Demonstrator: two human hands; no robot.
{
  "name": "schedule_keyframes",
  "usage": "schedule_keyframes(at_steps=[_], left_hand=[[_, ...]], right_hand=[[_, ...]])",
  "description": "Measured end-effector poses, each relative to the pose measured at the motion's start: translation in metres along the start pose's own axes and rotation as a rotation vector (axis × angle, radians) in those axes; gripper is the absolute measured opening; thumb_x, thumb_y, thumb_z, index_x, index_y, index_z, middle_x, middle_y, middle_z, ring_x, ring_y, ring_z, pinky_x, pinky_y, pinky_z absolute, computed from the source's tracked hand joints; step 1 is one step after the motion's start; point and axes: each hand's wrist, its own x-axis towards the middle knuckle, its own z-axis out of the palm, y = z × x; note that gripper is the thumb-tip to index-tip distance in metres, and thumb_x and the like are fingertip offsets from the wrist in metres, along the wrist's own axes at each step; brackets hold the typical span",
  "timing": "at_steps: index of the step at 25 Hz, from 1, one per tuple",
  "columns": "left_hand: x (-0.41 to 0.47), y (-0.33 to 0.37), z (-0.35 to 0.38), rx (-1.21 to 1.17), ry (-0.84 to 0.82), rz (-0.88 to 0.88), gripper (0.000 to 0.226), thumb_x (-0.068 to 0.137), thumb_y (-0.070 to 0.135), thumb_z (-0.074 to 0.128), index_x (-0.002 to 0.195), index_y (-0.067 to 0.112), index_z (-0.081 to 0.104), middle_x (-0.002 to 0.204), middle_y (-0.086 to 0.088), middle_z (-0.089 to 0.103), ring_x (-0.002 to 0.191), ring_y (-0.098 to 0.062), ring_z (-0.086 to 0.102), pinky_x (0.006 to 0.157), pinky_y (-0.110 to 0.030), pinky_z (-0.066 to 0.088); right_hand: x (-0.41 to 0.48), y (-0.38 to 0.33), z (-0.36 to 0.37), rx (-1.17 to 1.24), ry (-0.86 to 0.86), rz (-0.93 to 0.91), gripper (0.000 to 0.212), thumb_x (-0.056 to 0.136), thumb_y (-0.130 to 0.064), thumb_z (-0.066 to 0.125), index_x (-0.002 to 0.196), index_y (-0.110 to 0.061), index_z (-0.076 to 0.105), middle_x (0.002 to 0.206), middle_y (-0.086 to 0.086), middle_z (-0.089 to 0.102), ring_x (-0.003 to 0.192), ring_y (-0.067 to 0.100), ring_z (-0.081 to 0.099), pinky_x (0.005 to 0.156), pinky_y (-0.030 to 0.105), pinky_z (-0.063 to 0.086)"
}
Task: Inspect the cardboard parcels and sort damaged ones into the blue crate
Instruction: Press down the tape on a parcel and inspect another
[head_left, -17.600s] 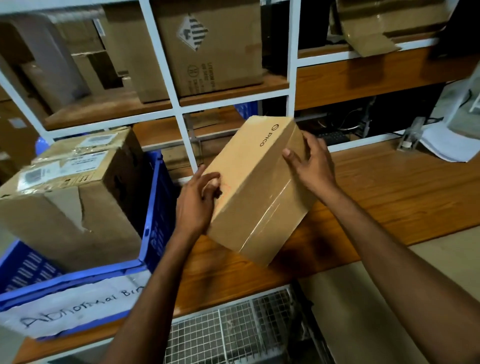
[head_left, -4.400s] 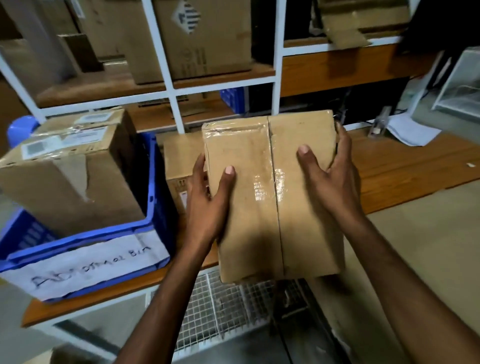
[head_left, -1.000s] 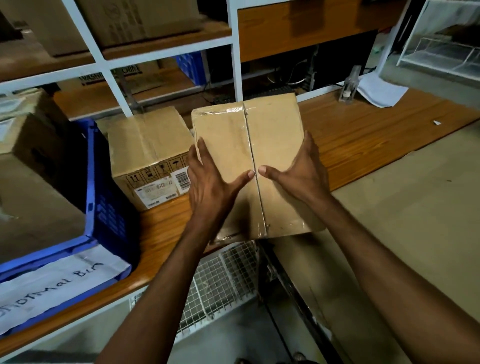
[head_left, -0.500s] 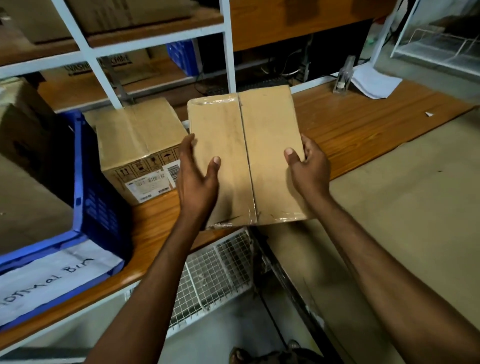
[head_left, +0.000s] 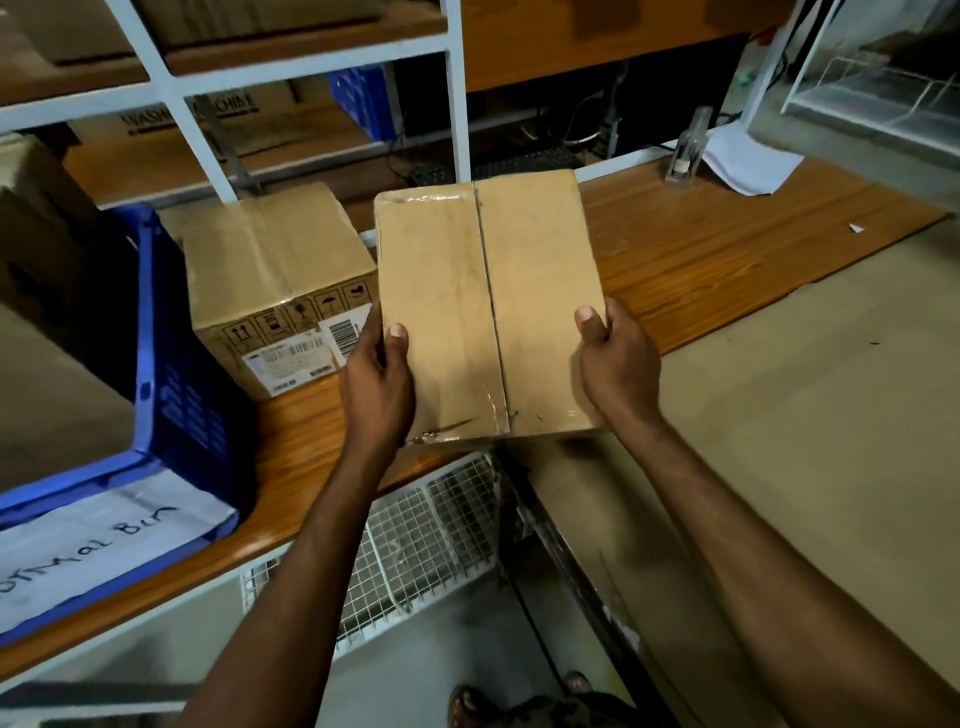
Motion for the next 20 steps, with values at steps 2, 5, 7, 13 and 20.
schedule_keyframes(at_steps=[2,5,7,13,20], left_hand=[[-0.004,0.006,0.001,0.091,-0.047,-0.006,0.070,0.098,0.054,0.061,0.159,0.028,0.036,0.145,0.014,0.054,0.131,-0.009,0.054,0.102,-0.032,0.049],[-0.004,0.016,0.009,0.307,-0.114,-0.023,0.110,0.079,0.062,0.082,0.161,0.026,0.018,0.157,-0.002,0.037,0.138,-0.023,0.042,0.096,-0.033,0.042],[-0.005,0.021,0.012,0.326,-0.110,-0.033,0.114,0.076,0.060,0.084,0.161,0.023,0.017,0.159,-0.006,0.033,0.140,-0.026,0.040,0.095,-0.032,0.039],[0.003,0.020,0.007,0.327,-0.194,-0.026,0.124,0.066,0.058,0.091,0.160,0.024,0.017,0.159,-0.007,0.032,0.141,-0.024,0.037,0.109,-0.036,0.040],[0.003,0.007,-0.003,0.194,-0.300,0.022,0.126,0.058,0.067,0.090,0.158,0.029,0.023,0.155,0.002,0.037,0.141,-0.018,0.040,0.113,-0.044,0.046]], right_hand=[[-0.008,-0.004,0.000,0.034,-0.085,-0.011,0.070,0.094,-0.059,0.063,0.148,-0.019,0.044,0.135,-0.004,0.060,0.121,0.020,0.056,0.090,0.031,0.042],[-0.004,-0.009,0.003,-0.034,-0.076,0.021,0.098,0.076,-0.067,0.078,0.151,-0.022,0.033,0.139,-0.002,0.058,0.122,0.022,0.057,0.088,0.030,0.044],[-0.001,-0.007,-0.001,-0.052,-0.158,0.028,0.114,0.075,-0.067,0.079,0.159,-0.023,0.016,0.150,0.006,0.051,0.129,0.030,0.055,0.091,0.033,0.046],[0.003,-0.003,-0.010,-0.145,-0.339,-0.088,0.137,0.066,-0.062,0.088,0.160,-0.032,-0.007,0.170,0.004,0.013,0.148,0.029,0.033,0.104,0.036,0.037],[0.003,0.002,-0.024,0.028,-0.411,-0.067,0.123,0.069,-0.036,0.094,0.160,-0.035,0.011,0.169,-0.006,0.020,0.149,0.017,0.024,0.116,0.039,0.032]])
